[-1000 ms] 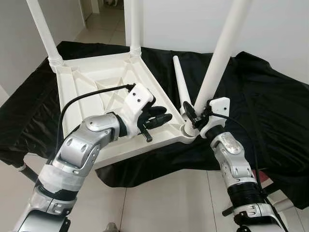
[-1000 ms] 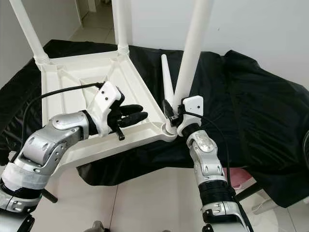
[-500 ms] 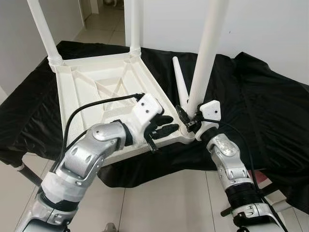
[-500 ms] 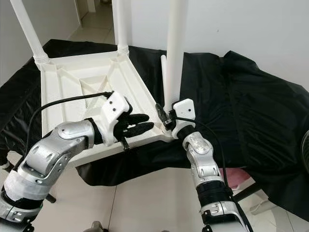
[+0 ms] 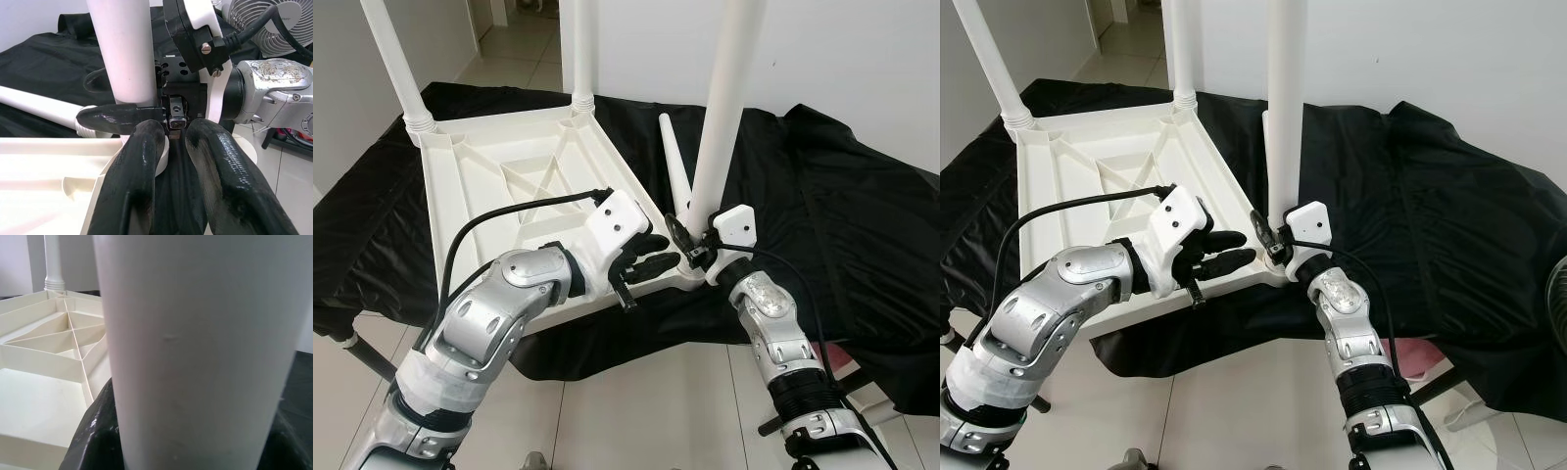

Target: Building children table

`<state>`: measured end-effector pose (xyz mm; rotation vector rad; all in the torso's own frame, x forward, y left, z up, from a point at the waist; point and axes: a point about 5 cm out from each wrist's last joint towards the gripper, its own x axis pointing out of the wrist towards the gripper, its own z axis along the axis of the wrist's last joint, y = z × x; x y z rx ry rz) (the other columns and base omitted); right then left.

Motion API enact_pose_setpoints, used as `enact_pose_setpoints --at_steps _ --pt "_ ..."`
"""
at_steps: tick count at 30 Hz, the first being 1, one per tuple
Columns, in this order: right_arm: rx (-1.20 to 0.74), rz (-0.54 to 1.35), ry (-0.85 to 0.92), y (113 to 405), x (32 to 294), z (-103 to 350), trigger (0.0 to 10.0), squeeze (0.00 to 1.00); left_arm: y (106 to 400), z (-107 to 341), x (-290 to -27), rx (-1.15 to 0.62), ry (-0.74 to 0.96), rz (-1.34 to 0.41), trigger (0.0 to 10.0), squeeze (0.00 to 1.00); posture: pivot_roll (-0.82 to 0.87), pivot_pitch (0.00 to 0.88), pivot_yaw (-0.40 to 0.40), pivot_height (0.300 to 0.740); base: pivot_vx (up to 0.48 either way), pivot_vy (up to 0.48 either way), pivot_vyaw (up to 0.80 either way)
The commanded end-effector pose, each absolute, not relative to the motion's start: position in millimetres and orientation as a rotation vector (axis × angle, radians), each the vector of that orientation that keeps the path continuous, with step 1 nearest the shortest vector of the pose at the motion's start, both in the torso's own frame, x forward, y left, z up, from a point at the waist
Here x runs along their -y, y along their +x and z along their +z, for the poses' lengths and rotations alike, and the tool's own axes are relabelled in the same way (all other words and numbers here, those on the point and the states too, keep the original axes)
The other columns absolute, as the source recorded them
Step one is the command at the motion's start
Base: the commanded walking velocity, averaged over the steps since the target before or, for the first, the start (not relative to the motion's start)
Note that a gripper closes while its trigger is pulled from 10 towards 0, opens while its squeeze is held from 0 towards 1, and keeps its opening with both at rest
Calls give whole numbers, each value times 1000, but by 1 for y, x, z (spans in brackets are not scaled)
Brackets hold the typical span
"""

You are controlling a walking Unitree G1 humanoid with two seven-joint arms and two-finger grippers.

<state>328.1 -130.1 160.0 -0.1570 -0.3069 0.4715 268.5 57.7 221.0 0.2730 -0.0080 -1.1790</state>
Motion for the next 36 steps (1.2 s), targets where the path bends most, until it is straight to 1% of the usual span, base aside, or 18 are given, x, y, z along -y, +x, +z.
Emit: enact_pose_setpoints --at_steps 1,4,7,10,17,24,31,33,36 --pt "273 474 -143 325 133 150 10000 0 268 226 -57 27 272 -1139 10000 0 41 69 -53 740 0 0 0" --pt "279 471 -131 325 134 149 10000 0 267 227 -56 28 271 -1142 10000 0 41 69 -53 740 0 0 0" --pt "297 432 -55 324 141 147 10000 0 267 228 -56 31 274 -1143 10000 0 40 72 -49 740 0 0 0" --pt "286 409 -25 324 145 144 10000 0 268 229 -56 32 275 -1143 10000 0 40 74 -49 740 0 0 0" --pt "228 374 0 327 149 137 10000 0 267 230 -57 31 276 -1142 10000 0 42 79 -46 740 0 0 0" --pt "125 324 22 335 150 128 10000 0 266 230 -58 27 275 -1141 10000 0 44 83 -46 740 0 0 0" --pt "72 288 104 339 151 125 10000 0 266 230 -58 24 274 -1140 10000 0 46 86 -48 740 0 0 0" --pt "72 283 104 340 151 126 10000 0 266 230 -58 23 273 -1140 10000 0 46 86 -48 740 0 0 0" --pt "105 309 21 337 150 127 10000 0 265 230 -59 21 273 -1138 10000 0 49 89 -50 740 0 0 0"
